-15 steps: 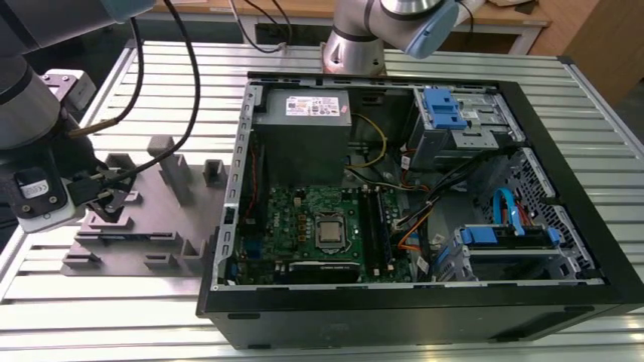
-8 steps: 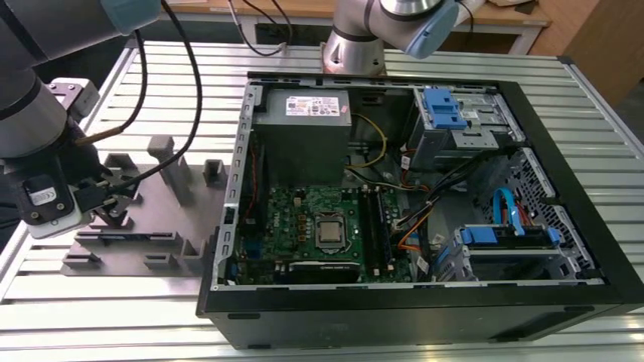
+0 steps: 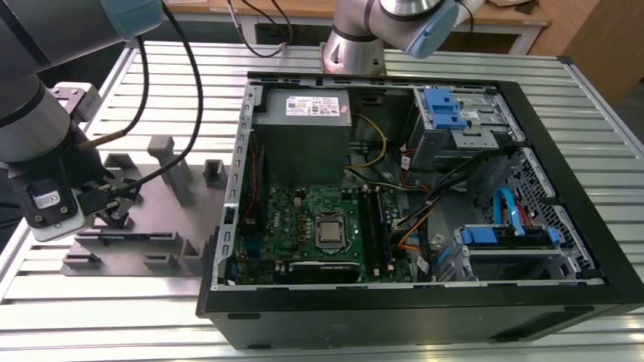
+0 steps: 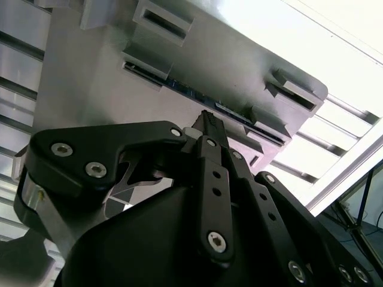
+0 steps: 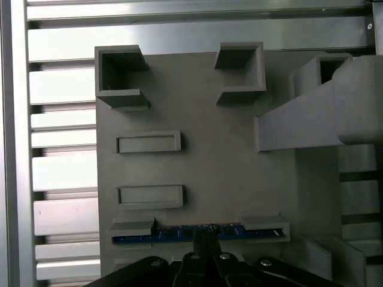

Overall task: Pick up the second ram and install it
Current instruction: 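Reach for the second ram, then pick up the second ram and move it above second insertion slot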

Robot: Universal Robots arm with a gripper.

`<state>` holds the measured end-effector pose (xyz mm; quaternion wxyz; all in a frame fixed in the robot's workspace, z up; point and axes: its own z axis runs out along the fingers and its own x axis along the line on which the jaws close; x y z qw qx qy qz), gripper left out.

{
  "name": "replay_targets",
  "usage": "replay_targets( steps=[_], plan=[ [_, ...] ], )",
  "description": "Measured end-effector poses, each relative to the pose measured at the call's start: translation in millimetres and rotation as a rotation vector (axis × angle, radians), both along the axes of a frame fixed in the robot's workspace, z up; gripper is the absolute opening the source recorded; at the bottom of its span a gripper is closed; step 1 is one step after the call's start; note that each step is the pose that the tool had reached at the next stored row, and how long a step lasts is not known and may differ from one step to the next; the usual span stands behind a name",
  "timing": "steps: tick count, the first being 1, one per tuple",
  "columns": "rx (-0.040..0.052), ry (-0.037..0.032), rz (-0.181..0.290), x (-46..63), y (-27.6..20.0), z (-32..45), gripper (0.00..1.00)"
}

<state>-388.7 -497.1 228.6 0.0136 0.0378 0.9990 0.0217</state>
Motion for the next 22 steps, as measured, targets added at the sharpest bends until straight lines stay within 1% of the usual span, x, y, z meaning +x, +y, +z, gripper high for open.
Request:
replay_targets(
  steps=[9, 12, 16, 22],
  plan=[
    [0.0000, 0.0000, 0.000, 0.0, 0.0, -0.2, 0.07],
    [0.0000, 0.0000, 0.008, 0.0, 0.0, -0.2, 0.07],
    [0.0000, 0.0000, 0.055, 0.0, 0.0, -0.2, 0.07],
    [0.0000, 0.0000, 0.163, 0.0, 0.0, -0.3, 0.07]
  ],
)
